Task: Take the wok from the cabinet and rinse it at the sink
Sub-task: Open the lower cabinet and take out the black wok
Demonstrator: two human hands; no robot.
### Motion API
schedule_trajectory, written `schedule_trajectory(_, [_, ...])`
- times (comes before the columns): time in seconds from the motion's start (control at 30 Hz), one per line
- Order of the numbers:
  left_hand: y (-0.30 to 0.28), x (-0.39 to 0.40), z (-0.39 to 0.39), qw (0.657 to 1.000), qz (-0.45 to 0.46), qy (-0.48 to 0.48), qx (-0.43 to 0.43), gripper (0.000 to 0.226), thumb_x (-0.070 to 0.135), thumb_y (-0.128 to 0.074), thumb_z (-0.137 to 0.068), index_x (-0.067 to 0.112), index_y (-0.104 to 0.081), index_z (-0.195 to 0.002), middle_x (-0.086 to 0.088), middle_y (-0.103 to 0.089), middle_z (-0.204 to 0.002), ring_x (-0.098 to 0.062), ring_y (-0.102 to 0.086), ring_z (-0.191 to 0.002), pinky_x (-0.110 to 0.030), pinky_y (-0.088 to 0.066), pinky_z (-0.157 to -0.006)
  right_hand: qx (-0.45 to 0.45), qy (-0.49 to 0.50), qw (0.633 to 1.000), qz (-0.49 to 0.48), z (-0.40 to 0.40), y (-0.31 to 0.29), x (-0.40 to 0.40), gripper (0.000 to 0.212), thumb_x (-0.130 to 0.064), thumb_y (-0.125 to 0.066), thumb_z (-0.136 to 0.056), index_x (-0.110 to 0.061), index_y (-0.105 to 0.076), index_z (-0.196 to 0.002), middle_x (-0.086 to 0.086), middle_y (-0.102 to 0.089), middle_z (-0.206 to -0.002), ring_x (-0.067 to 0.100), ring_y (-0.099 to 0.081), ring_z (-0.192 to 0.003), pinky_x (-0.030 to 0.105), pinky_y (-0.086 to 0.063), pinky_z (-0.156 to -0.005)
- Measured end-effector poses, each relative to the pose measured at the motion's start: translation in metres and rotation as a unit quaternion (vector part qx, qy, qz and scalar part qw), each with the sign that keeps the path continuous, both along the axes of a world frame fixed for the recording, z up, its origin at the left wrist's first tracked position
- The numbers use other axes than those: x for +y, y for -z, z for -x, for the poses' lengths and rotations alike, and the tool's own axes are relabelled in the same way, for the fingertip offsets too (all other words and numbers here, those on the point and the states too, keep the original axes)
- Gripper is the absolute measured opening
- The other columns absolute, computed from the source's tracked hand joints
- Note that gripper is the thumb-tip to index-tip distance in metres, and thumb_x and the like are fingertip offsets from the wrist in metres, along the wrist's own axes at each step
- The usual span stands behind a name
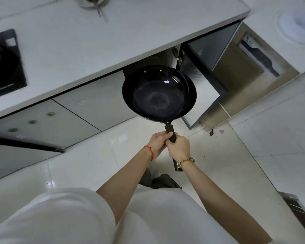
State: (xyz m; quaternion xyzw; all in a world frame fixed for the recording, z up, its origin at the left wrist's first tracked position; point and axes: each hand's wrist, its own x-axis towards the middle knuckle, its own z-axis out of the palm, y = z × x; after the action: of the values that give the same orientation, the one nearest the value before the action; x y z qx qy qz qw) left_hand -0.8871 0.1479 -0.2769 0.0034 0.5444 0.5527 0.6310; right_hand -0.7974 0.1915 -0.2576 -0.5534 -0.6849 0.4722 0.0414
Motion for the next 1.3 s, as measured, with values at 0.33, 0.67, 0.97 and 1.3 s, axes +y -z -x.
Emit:
schedule_trajectory(0.33, [-0.033,-0.052,-0.007,0.999,-0.011,0.013,0.03,0.031,0.012,-0.056,-0.097,-0.005,-0.064,-0.122,-0.019,-0.067,-0.124,-0.02,-0.065,-0.11,-0.026,-0.052,-0.097,0.029,0.008,0.999,-0.012,-0.011,-0.034,-0.052,0.013,-0.018,-0.058,-0.089,-0.008,-0.066,-0.091,-0.002,-0.059,-0.063,0.014,-0.06,-0.054,0.027,-0.05,-0.047])
schedule_trajectory(0.67, [-0.054,-0.08,0.017,0.997,-0.061,-0.002,0.048,0.031,0.014,-0.056,-0.098,-0.005,-0.065,-0.121,-0.021,-0.066,-0.125,-0.023,-0.063,-0.113,-0.03,-0.049,-0.102,0.054,-0.012,0.997,-0.051,0.011,-0.057,-0.076,0.013,-0.022,-0.056,-0.088,-0.011,-0.062,-0.086,-0.002,-0.058,-0.061,0.021,-0.059,-0.052,0.03,-0.053,-0.048])
schedule_trajectory(0.97, [-0.073,-0.111,0.035,0.993,-0.068,-0.057,0.084,0.028,0.012,-0.057,-0.097,-0.002,-0.067,-0.118,-0.018,-0.069,-0.121,-0.019,-0.066,-0.107,-0.024,-0.052,-0.094,0.086,-0.047,0.994,-0.043,0.035,-0.063,-0.098,0.014,-0.024,-0.056,-0.087,-0.014,-0.065,-0.092,0.001,-0.063,-0.065,0.024,-0.064,-0.055,0.041,-0.058,-0.05])
schedule_trajectory(1.3, [-0.077,-0.156,0.029,0.974,-0.056,-0.191,0.108,0.028,0.014,-0.059,-0.096,-0.002,-0.068,-0.117,-0.017,-0.07,-0.119,-0.02,-0.067,-0.108,-0.024,-0.052,-0.091,0.099,-0.192,0.975,-0.046,0.049,-0.063,-0.119,0.012,-0.025,-0.056,-0.087,-0.015,-0.063,-0.087,-0.001,-0.063,-0.063,0.024,-0.064,-0.054,0.04,-0.056,-0.049])
